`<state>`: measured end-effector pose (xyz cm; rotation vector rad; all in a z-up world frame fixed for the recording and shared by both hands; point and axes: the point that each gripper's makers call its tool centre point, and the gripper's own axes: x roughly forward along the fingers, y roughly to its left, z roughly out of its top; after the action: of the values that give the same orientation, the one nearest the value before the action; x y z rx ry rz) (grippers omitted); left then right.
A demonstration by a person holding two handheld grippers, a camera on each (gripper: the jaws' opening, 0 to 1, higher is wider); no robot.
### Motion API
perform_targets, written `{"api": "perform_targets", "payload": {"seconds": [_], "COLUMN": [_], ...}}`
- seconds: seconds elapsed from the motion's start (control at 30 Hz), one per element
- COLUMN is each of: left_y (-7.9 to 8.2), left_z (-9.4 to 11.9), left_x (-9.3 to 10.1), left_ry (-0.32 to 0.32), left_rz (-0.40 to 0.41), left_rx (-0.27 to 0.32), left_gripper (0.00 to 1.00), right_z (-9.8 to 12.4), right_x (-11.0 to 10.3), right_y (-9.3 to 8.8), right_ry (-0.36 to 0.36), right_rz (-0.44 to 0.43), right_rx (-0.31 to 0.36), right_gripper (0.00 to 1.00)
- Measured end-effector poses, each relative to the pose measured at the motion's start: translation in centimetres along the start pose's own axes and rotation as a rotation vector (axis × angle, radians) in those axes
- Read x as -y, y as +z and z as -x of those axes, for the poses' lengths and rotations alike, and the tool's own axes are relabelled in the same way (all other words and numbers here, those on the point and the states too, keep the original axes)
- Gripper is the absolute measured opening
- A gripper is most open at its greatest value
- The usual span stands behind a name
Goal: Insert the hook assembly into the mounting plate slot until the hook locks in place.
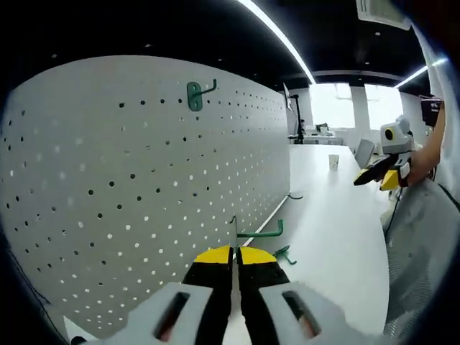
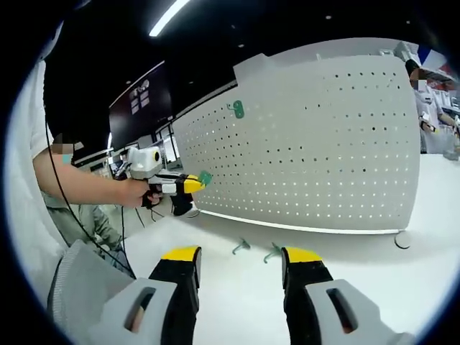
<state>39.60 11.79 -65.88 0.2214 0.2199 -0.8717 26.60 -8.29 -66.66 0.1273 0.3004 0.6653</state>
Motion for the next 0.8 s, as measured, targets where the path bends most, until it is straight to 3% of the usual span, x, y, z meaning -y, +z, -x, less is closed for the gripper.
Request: {"api": "perform_targets", "payload": {"seconds": [0.53, 0.8], "left_y": [3.9, 5.3], "left_z": [2.4, 3.7], "left_x": [2.1, 2.6], "left_ry": [0.040, 0.100], "left_rz": [0.071, 0.107], "left_rx": [0.190, 0.269], "left_gripper": [0.02, 0.02], "right_z": [0.5, 0.6], "right_x": [-0.4, -0.6], "right_y": [1.1, 1.2], "right_ry": [0.005, 0.007], "right_rz": [0.012, 0.010], "right_rx": [0.033, 0.041], "right_gripper": [0.43, 0.42]}}
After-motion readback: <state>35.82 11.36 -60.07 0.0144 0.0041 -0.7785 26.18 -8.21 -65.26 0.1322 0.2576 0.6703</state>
